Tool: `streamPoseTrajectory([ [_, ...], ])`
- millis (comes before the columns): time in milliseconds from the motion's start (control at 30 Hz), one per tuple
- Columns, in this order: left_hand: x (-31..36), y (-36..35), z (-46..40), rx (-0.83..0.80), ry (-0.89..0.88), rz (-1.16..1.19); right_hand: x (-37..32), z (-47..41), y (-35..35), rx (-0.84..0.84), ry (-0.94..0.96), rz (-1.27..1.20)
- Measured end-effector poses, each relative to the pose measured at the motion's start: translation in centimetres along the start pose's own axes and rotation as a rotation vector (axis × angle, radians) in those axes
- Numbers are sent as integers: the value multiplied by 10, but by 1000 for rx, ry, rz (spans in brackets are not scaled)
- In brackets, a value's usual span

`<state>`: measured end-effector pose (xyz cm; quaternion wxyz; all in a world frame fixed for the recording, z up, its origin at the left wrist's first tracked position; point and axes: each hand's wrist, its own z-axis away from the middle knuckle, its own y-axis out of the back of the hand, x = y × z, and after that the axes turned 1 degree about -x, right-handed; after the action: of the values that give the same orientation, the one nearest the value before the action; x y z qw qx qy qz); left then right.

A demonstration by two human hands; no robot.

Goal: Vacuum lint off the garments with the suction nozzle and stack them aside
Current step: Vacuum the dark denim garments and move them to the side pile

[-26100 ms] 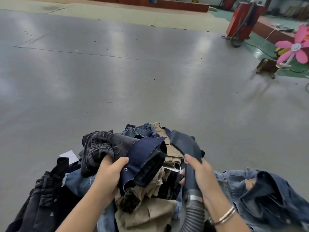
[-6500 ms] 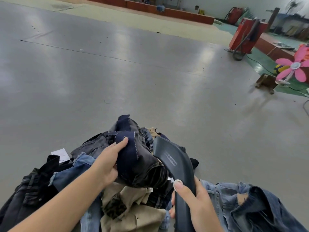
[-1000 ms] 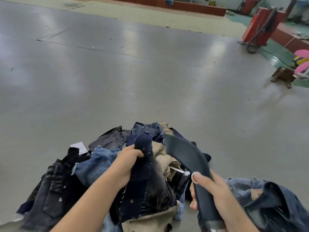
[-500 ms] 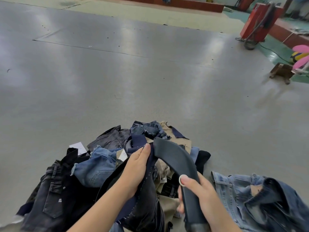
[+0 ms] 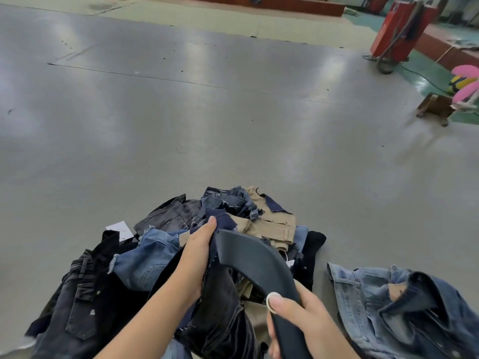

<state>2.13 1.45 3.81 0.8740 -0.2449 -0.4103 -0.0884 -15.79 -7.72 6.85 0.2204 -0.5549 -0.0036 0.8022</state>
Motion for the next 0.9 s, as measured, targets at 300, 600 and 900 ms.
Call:
streamPoseTrajectory([
  [300,-1,-7,5,-74,-78,-129,-18,-13,11,270,-30,-89],
  [600,6,4,-1,2,-88,-102,-4,-2,-6,49,-44,-12],
  [900,8,3,-6,-102,-224,-16,-20,-10,17,340,17,-37],
])
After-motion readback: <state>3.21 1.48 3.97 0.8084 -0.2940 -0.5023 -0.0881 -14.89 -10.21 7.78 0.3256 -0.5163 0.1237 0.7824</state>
